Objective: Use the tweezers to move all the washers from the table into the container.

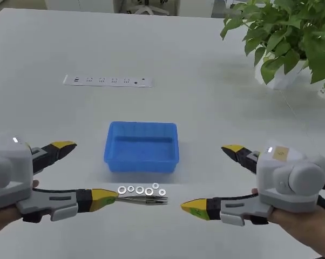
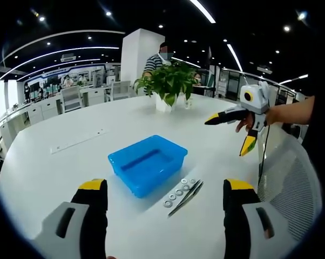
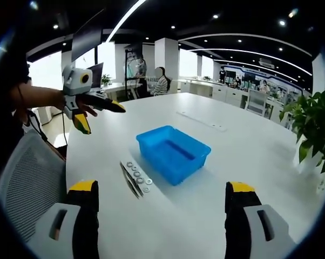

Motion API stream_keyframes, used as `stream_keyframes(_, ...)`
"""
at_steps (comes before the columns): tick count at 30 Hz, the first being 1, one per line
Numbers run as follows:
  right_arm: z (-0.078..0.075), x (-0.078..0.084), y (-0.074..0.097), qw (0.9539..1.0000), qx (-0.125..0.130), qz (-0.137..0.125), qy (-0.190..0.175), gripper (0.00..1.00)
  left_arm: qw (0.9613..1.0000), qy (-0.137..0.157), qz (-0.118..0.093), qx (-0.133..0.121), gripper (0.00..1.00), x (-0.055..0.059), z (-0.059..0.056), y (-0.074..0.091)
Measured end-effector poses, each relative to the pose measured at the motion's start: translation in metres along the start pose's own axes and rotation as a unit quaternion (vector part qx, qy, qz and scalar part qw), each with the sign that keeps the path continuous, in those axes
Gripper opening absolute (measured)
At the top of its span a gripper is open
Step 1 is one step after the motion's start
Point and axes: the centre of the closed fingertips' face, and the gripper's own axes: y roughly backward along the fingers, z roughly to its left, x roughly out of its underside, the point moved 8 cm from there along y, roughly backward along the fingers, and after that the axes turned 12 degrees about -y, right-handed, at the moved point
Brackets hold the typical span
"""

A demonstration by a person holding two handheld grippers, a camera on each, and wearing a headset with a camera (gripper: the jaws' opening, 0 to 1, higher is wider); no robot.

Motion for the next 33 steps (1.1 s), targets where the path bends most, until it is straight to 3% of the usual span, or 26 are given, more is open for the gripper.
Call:
stream_keyframes(17,-0.002,-0.002,0.001,0.9999,-0.003,-0.002,0.011,0.96,0.9999,-0.009,0.002,0.006,0.92,-0.002,0.001,0.0)
stream_keyframes(33,-0.005,0.0,-0.012,0.9975,-0.031,0.031,0.055,0.87,0.998,-0.039,0.029,0.039,0.82,0.004,-0.002,-0.008)
